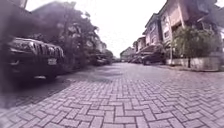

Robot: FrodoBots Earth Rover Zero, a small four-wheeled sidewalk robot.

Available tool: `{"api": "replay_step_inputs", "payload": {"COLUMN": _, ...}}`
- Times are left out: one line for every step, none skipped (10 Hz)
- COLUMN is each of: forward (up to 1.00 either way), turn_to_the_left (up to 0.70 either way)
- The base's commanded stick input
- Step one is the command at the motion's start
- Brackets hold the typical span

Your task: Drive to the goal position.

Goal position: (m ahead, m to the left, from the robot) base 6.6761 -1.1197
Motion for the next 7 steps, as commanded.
{"api": "replay_step_inputs", "payload": {"forward": 0.69, "turn_to_the_left": 0.03}}
{"api": "replay_step_inputs", "payload": {"forward": 0.69, "turn_to_the_left": 0.03}}
{"api": "replay_step_inputs", "payload": {"forward": 0.69, "turn_to_the_left": 0.03}}
{"api": "replay_step_inputs", "payload": {"forward": 0.69, "turn_to_the_left": 0.03}}
{"api": "replay_step_inputs", "payload": {"forward": 0.69, "turn_to_the_left": 0.03}}
{"api": "replay_step_inputs", "payload": {"forward": 0.69, "turn_to_the_left": 0.03}}
{"api": "replay_step_inputs", "payload": {"forward": 0.69, "turn_to_the_left": 0.03}}
